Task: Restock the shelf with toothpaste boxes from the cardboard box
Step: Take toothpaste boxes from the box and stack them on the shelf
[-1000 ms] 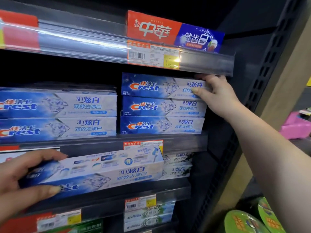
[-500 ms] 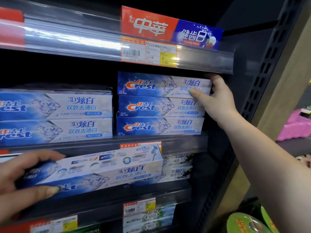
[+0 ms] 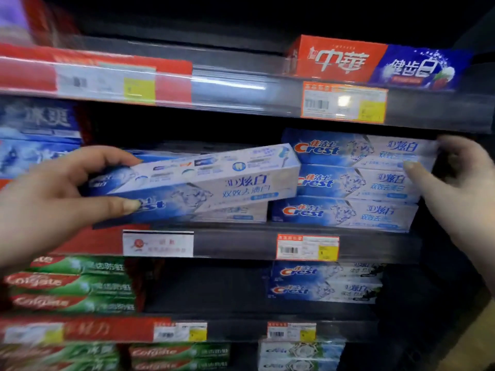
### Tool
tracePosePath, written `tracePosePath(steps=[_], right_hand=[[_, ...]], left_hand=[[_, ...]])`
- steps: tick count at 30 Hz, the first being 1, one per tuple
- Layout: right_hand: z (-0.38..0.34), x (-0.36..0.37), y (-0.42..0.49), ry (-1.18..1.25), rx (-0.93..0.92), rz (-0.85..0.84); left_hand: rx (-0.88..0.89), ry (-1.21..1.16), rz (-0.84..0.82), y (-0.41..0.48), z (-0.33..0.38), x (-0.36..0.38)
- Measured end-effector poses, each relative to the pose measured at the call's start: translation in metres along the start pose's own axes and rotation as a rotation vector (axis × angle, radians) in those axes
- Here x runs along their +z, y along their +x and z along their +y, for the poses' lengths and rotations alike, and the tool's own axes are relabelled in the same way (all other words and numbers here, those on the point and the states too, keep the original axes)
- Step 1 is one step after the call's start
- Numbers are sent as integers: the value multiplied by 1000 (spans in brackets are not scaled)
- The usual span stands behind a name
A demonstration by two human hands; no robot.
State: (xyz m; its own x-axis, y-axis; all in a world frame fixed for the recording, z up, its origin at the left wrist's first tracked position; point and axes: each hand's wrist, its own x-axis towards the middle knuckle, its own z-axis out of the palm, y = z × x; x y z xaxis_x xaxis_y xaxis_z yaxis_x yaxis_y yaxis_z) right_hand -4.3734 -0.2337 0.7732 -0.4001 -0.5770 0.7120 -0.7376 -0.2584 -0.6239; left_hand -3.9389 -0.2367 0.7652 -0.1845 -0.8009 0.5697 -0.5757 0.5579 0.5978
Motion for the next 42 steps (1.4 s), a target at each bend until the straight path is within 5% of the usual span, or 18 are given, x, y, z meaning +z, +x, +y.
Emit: tracePosePath(steps=[5, 15, 28, 42], right_hand=[[-45, 18, -32, -40, -248, -51], [-80, 45, -58, -34, -320, -329], [-105, 92, -57, 101, -169, -474], [-109, 118, -63, 190, -15, -379]], left_hand=[[-32, -112, 65, 9, 3, -26], [-94, -55, 8, 45, -1, -33], [-46, 62, 97, 62, 7, -16], [-88, 206, 349, 62, 8, 7]])
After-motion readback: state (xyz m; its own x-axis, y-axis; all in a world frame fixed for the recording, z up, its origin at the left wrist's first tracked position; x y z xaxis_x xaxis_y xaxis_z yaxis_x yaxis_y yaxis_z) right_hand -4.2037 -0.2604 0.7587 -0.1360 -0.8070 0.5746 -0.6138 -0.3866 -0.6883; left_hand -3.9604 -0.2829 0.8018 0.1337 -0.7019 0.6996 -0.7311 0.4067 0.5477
